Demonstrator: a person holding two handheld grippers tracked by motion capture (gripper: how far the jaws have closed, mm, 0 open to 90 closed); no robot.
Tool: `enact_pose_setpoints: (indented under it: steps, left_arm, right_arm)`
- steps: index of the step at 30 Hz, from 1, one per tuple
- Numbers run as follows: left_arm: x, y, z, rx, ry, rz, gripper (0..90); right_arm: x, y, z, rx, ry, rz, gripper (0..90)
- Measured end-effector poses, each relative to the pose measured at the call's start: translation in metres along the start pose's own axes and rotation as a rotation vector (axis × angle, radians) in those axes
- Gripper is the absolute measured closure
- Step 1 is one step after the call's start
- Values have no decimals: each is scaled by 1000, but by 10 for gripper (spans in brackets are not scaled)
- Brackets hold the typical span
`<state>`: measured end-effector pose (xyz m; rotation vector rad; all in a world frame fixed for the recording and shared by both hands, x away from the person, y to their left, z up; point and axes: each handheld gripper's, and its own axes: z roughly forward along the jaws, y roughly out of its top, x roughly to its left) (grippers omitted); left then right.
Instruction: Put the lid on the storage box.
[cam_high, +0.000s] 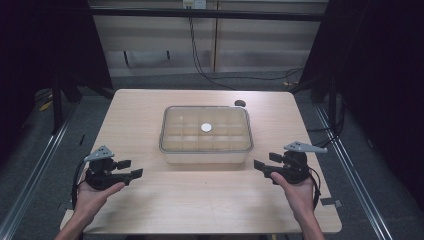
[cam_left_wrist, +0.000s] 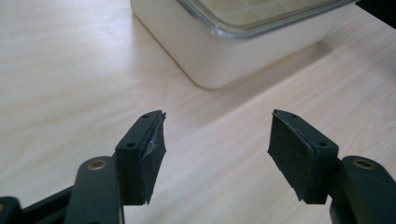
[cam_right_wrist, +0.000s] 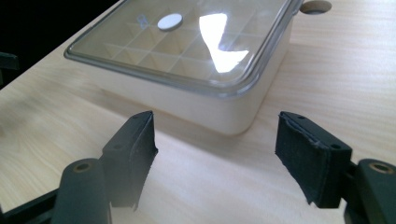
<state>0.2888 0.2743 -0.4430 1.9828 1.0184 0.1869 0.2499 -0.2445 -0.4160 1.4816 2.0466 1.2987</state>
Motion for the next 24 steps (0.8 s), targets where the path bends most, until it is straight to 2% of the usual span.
enact_pose_setpoints:
  steps: [4,5,8,10,13,18,19,21,23,24]
  left_arm:
    - [-7,-12,-5,-11,7,16,356]
    - [-11,-19,-6,2,7,13,357]
    - [-15,-25,-7,15,6,24,350]
    - [-20,-32,-12,13,-7,12,339]
    - [-25,-40,-16,13,-2,4,334]
    - [-26,-49,-17,30,6,15,329]
    - [-25,-54,-17,33,26,3,328]
    - [-24,-58,-16,55,20,-4,319]
    - [-23,-59,-15,67,30,14,316]
    - [-23,-58,-15,62,33,8,315]
  right_arm:
    - [0,-11,-4,12,-25,-12,285]
    - [1,-22,-6,3,-29,-4,285]
    - [0,-30,-6,15,-24,4,285]
    - [-1,-40,-10,17,-4,38,282]
    - [-1,-47,-17,7,-2,51,282]
    - [0,-55,-25,4,-14,54,281]
    - [-1,-60,-28,-4,-17,64,279]
    - [-2,-65,-30,-13,-21,68,273]
    - [-5,-69,-32,-21,-30,74,263]
    - [-6,-71,-33,-25,-36,84,259]
